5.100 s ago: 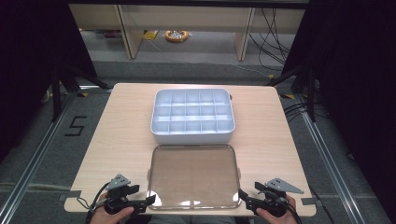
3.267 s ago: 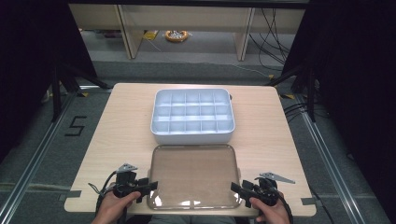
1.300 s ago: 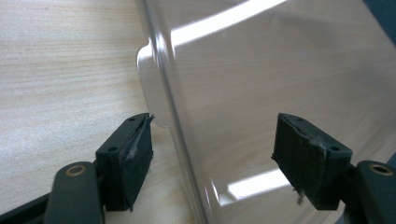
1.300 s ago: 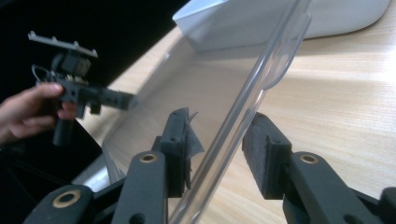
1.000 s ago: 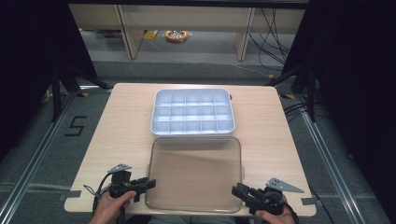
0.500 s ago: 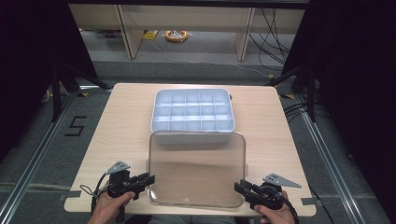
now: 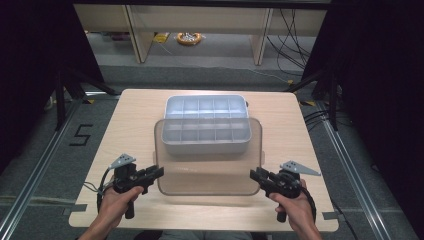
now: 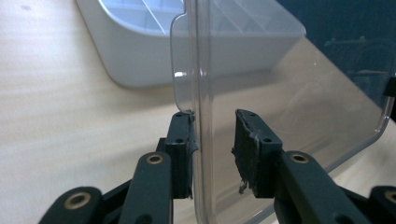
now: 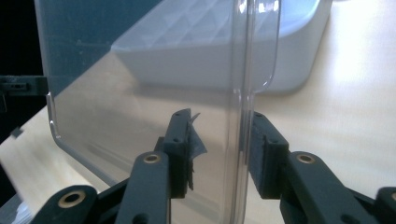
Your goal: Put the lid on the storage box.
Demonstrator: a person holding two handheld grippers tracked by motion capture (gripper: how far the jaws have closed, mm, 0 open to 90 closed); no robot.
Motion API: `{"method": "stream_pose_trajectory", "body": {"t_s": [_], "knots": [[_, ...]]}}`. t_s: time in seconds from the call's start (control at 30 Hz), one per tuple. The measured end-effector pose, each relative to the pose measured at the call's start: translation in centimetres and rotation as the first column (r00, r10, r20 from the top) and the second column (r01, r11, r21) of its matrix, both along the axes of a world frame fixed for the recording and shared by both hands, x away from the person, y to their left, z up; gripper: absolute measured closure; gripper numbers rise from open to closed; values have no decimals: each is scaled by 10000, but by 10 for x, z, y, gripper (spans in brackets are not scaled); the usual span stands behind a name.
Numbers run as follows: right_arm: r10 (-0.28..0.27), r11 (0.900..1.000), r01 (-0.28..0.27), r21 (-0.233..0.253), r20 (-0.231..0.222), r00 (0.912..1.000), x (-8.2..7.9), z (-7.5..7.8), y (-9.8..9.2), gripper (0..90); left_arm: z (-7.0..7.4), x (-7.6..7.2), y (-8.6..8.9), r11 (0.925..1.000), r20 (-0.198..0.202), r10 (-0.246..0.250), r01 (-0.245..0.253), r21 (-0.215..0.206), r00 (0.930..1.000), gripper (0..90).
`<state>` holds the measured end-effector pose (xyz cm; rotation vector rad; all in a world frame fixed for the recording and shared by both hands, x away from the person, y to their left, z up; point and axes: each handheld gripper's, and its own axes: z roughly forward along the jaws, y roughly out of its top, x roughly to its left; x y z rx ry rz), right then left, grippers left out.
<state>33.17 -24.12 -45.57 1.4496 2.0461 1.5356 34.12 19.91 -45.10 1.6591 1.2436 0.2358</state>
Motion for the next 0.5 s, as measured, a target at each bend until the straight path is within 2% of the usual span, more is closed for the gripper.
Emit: {"method": "stream_pose_trajectory", "body": {"t_s": [0.07, 0.1, 0.13, 0.17, 0.2, 0.23, 0.27, 0.3, 0.33, 0.37, 0.43, 0.47, 0.5], "knots": [[-101, 9999, 102, 121, -136, 9999, 4, 5, 2, 645, 4, 6, -1, 10000, 94, 79, -79, 8, 9999, 665], [-54, 10000, 56, -80, 213, 9998, 14, 10, 2, 640, 8, 12, -1, 9998, 126, 174, -174, 12, 9998, 665], [-160, 9998, 164, -125, 302, 9994, 26, 20, 5, 635, 10, 16, -1, 9998, 153, 185, -185, -7, 9997, 665], [-237, 9995, 245, -211, 395, 9989, 33, 23, 6, 633, 15, 25, -2, 9991, 210, 419, -419, 0, 9989, 664], [-332, 9994, 333, -49, 202, 9992, 36, 28, 8, 631, 19, 32, -2, 9986, 197, 534, -533, -36, 9984, 664], [-387, 9991, 395, -170, 434, 9983, 45, 31, 9, 630, 22, 36, -1, 9979, 179, 643, -642, -44, 9978, 664], [-457, 9989, 456, 116, 145, 9988, 48, 36, 12, 629, 25, 42, -1, 9971, 241, 761, -758, -111, 9968, 664], [-440, 9989, 447, -123, 521, 9977, 57, 38, 12, 629, 28, 49, -1, 9965, 222, 833, -832, -47, 9963, 664], [-488, 9988, 491, -41, 522, 9974, 63, 41, 13, 628, 28, 49, -1, 9965, 222, 833, -832, -47, 9963, 663], [-603, 9982, 605, -36, 448, 9972, 69, 45, 16, 628, 33, 62, -1, 9943, 203, 1069, -1068, -59, 9941, 660], [-646, 9979, 648, -13, 574, 9963, 81, 50, 18, 626, 37, 75, -1, 9930, 103, 1177, -1177, -24, 9930, 656], [-807, 9967, 810, -32, 579, 9951, 87, 51, 21, 624, 37, 75, -1, 9930, 103, 1177, -1177, -24, 9930, 655], [-842, 9964, 845, -19, 574, 9948, 94, 53, 22, 623, 40, 87, -2, 9904, 46, 1377, -1377, -113, 9905, 655]]}}
